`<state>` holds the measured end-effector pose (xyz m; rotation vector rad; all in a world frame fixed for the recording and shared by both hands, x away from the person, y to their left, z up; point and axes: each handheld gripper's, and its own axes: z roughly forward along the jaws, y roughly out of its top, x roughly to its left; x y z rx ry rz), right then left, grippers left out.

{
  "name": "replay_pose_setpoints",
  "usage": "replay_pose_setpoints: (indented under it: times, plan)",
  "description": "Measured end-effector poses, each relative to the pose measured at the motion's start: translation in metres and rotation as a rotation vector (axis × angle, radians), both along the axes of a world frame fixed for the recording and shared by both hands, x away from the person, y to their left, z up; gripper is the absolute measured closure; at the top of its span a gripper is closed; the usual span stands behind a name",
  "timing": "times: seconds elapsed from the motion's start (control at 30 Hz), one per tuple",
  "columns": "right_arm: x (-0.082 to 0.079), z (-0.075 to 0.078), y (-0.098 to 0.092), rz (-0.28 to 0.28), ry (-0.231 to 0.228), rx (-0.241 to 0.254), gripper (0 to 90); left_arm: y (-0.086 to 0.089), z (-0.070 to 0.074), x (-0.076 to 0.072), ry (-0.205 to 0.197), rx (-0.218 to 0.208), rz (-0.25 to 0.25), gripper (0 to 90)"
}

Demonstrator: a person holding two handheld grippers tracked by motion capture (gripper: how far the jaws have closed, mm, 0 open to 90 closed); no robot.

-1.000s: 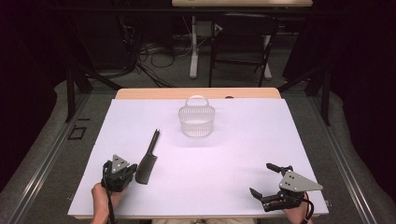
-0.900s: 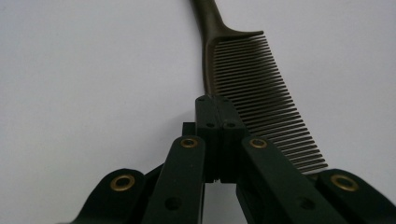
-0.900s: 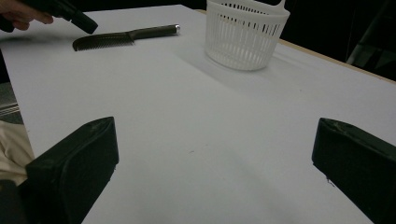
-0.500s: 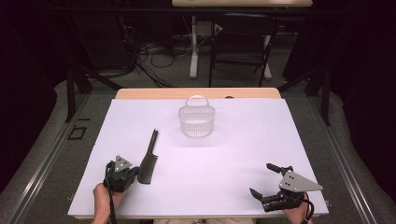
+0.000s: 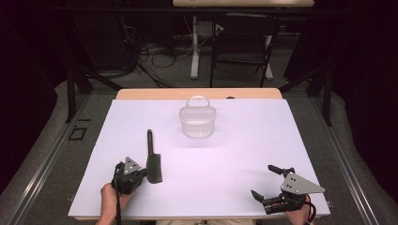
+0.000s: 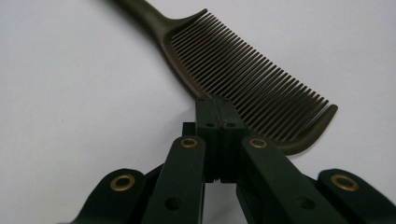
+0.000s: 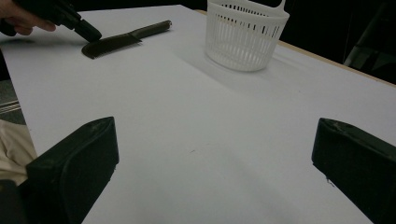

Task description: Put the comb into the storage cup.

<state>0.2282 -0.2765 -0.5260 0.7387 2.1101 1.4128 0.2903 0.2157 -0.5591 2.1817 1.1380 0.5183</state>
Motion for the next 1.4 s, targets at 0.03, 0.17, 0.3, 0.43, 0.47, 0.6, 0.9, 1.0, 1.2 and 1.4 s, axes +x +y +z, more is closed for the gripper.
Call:
replay_pose_setpoints:
  times: [0.03,0.17,0.3,0.43,0.47,0.6,0.9,1.0,1.2,1.4]
  plan:
    - [0.0,0.0,0.0,0.0,0.0,0.0,0.2,-0.002,0.0,0.0,-0.003,-0.001,-0.002,90.0]
    - [-0.002,0.0,0.0,-0.003,-0.003,-0.001,0.3,-0.009,-0.001,0.001,-0.014,0.01,-0.022,90.0]
    - [-0.001,-0.001,-0.001,-0.006,0.005,-0.004,0.3,-0.015,-0.001,0.003,-0.022,0.018,-0.036,90.0]
    - [0.0,-0.002,-0.001,-0.01,0.02,-0.009,0.3,-0.019,-0.001,0.006,-0.027,0.018,-0.045,90.0]
    - [0.0,-0.002,-0.001,-0.011,0.021,-0.008,0.3,-0.02,-0.001,0.006,-0.029,0.022,-0.048,90.0]
    - [0.001,-0.002,-0.001,-0.012,0.026,-0.017,0.3,-0.026,-0.001,0.008,-0.033,0.026,-0.064,90.0]
    - [0.003,-0.004,0.0,-0.015,0.034,-0.025,0.7,-0.036,-0.003,0.013,-0.054,0.028,-0.092,90.0]
    - [0.004,-0.004,0.0,-0.013,0.036,-0.026,0.7,-0.038,-0.003,0.014,-0.055,0.028,-0.097,90.0]
    - [0.005,-0.006,-0.001,-0.011,0.05,-0.027,0.7,-0.042,-0.004,0.018,-0.061,0.026,-0.106,90.0]
    - [0.006,-0.005,-0.001,-0.01,0.048,-0.03,0.7,-0.046,-0.004,0.022,-0.072,0.031,-0.117,90.0]
